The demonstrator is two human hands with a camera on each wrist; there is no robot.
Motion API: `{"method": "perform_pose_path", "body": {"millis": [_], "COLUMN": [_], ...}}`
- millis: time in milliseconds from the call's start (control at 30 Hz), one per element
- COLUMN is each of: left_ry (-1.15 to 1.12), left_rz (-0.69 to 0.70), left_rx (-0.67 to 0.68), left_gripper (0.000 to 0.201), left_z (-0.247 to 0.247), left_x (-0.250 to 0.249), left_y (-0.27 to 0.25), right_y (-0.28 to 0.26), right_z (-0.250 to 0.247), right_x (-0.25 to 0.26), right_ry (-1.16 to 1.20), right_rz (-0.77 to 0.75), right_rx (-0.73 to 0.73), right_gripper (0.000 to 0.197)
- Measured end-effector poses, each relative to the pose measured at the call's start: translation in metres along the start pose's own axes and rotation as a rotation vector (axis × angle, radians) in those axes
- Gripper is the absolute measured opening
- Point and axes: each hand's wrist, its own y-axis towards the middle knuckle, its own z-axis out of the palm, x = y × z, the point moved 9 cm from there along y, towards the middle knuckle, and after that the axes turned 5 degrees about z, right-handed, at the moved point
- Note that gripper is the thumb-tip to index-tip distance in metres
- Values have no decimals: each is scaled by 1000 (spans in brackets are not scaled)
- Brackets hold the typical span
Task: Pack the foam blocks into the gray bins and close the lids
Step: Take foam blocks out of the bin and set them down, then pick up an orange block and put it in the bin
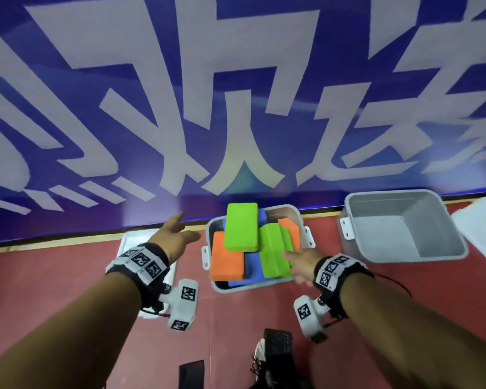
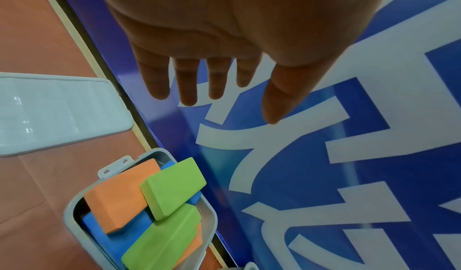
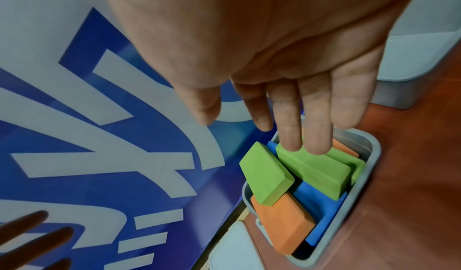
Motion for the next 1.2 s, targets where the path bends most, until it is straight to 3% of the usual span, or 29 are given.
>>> {"method": "perform_pose_path", "body": {"millis": [333,433,633,833,967,1033,1200], "left_ry": [40,32,132,274,344,367,450], "left_rz": [139,191,404,546,654,702,847], "left_rx": [143,205,345,491,602,660,869], "left_gripper": [80,77,73,77,81,93,90], "left_z": [34,38,33,28,57,81,184], "left_x": [-49,-61,-73,-54,-50,-48,-14], "left_y": [-17,-37,-102,-182,-264,-303,-458], "right_y": [-25,-57,-158,-246,-322,-354,-462], "right_z": [-8,-11,4,42,63,67,105], "right_x": [4,7,-17,-65,-131,-175,-348], "right_ry": [185,259,330,467,470,565,681], "right_rz": [-44,-98,-76,-103,-45,-36,98], "right_rx": [-62,-134,-309,-464,-594,-652,-840], "right_gripper": [48,27,46,28,58,56,48]}}
